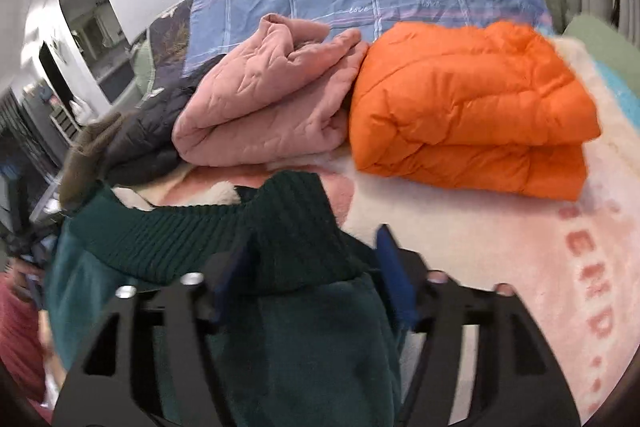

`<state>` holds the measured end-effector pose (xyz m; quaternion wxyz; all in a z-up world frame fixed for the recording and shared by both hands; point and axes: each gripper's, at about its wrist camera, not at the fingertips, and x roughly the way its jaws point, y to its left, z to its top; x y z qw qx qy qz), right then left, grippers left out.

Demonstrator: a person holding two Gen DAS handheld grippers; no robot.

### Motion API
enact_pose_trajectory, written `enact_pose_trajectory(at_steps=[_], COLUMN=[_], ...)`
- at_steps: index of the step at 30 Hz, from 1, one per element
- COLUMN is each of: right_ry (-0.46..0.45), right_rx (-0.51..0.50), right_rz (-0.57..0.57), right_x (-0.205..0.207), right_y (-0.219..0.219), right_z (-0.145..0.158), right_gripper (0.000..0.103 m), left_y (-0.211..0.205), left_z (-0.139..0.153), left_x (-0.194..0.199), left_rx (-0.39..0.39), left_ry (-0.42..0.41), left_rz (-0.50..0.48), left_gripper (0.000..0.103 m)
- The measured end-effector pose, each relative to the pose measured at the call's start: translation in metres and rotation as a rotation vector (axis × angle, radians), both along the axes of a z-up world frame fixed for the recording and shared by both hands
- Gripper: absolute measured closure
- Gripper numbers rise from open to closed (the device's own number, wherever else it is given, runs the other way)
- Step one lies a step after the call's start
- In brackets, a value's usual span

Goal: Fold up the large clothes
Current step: 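Move both tools over the ribbed hem of the hoodie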

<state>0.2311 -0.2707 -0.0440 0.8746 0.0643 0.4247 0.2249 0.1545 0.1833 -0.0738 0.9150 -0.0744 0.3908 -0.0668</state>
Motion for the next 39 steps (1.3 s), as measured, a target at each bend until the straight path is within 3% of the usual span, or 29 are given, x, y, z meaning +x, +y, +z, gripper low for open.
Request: enact_pose_trajectory(at_steps=[2,3,4,8,10,11,13,15,16,17,18,19,20,24,28,33,35,36,37,39], right_ry=[0.054,0.059,0.002,-0.206,-0.259,-0.269,-0.187,-0.062,-0.007,-0.016,-0.05,-0.078,-0.097,-0.048,-0.113,-0.242,-0.255,-0.254,-0.252,-0.228], right_rx=[0.033,0.055,0.093,0.163,0.085,0.028,-0.125,-0.317,-0.341,-0.345,-0.373,-0.397,-0.409,-0.326,-0.321,-0.169,-0.149,-0.153,-0.174,-0.228], right_rz=[-0.009,-0.042,-0.075,-0.083,-0.091,-0.103,-0.12,-0.162,-0.159,-0.171,-0.196,-0.223,-0.241,-0.254,-0.247,-0.214,-0.167,-0.151,-0.14,-0.152], right_x=[0.005,0.003,-0.008,-0.04,-0.036,-0.03,-0.005,0.02,0.026,0.025,0.02,0.015,0.009,0.007,-0.012,-0.052,-0.057,-0.057,-0.053,-0.043], right_y=[-0.002,-0.004,-0.007,-0.008,0.002,0.009,0.029,0.043,0.047,0.047,0.048,0.048,0.047,0.03,0.026,0.039,0.057,0.066,0.078,0.093], right_z=[-0.005,-0.001,0.014,0.078,0.089,0.085,0.049,-0.014,-0.046,-0.048,-0.036,-0.03,-0.028,-0.034,-0.007,0.057,0.065,0.065,0.061,0.044], right_gripper=[0.079,0.082,0.085,0.087,0.088,0.088,0.085,0.08,0.08,0.08,0.072,0.055,0.05,0.043,0.043,0.041,0.041,0.038,0.034,0.026], left_y=[0.005,0.006,0.004,0.002,0.002,0.0,-0.004,-0.017,-0.025,-0.031,-0.033,-0.034,-0.034,-0.025,-0.009,0.011,0.007,-0.001,-0.011,-0.038], left_z=[-0.002,0.001,0.006,0.053,0.067,0.067,0.046,-0.008,-0.03,-0.029,-0.022,-0.018,-0.02,-0.016,0.001,0.052,0.069,0.073,0.074,0.063], left_x=[-0.001,-0.004,-0.008,-0.04,-0.044,-0.04,-0.022,0.004,0.009,0.007,0.006,0.004,0.002,-0.003,-0.016,-0.043,-0.041,-0.037,-0.03,-0.008], left_rx=[-0.04,-0.069,-0.064,-0.077,-0.037,0.024,0.128,0.252,0.295,0.331,0.355,0.377,0.381,0.326,0.231,0.074,-0.061,-0.083,-0.086,-0.01], left_ry=[0.001,-0.013,-0.033,-0.193,-0.229,-0.223,-0.138,0.04,0.068,0.044,0.04,0.03,0.025,0.017,0.013,-0.092,-0.138,-0.143,-0.142,-0.082], left_rz=[0.009,0.013,0.032,0.077,0.085,0.097,0.116,0.101,0.089,0.096,0.105,0.107,0.102,0.112,0.155,0.244,0.214,0.195,0.179,0.169], left_gripper=[0.078,0.086,0.088,0.089,0.089,0.089,0.087,0.085,0.085,0.085,0.085,0.085,0.085,0.078,0.054,0.053,0.053,0.053,0.052,0.045])
